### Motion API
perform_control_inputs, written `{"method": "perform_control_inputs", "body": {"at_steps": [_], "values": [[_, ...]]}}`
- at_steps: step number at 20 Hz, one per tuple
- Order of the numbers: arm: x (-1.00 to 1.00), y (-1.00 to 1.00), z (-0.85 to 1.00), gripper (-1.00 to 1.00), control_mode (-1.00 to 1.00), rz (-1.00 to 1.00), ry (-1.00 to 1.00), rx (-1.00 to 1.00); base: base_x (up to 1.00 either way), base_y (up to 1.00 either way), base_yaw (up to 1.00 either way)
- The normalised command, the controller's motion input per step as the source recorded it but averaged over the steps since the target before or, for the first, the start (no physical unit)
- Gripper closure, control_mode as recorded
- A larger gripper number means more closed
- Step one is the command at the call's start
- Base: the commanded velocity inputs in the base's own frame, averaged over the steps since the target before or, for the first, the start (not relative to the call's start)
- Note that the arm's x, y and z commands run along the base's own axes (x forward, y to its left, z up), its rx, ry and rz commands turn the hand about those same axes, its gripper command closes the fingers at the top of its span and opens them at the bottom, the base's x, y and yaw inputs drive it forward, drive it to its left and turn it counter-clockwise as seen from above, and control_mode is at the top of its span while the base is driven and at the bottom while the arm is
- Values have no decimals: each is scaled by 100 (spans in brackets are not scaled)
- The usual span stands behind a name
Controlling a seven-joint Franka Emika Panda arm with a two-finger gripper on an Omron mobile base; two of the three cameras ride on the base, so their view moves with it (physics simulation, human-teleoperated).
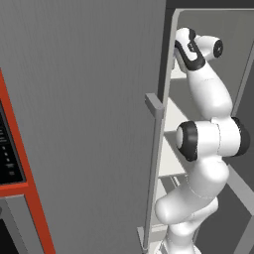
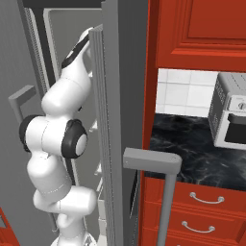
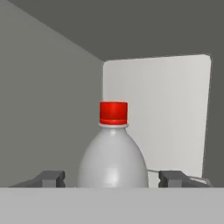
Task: Take the bottled waters from the counter and place them in the freezer to freeze. Close the freezer door after placing the bottles.
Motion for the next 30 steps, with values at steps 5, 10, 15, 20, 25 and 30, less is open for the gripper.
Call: {"method": "perform_control_inputs", "body": {"at_steps": [5, 10, 15, 20, 25, 30], "values": [[-10, 0, 4, -100, -100, 0, 0, 0, 0, 0, 0], [-39, 0, 15, -100, -100, -4, 0, 0, 0, 0, 0], [-60, 0, 15, -100, -100, -7, 0, 0, 0, 0, 0], [-68, 8, 7, -100, -100, -9, 0, -3, 0, 0, 0], [-85, 4, 12, -100, -100, -10, 0, -1, 0, 0, 0], [-92, 6, 34, -100, -100, -11, 0, -1, 0, 0, 0]]}}
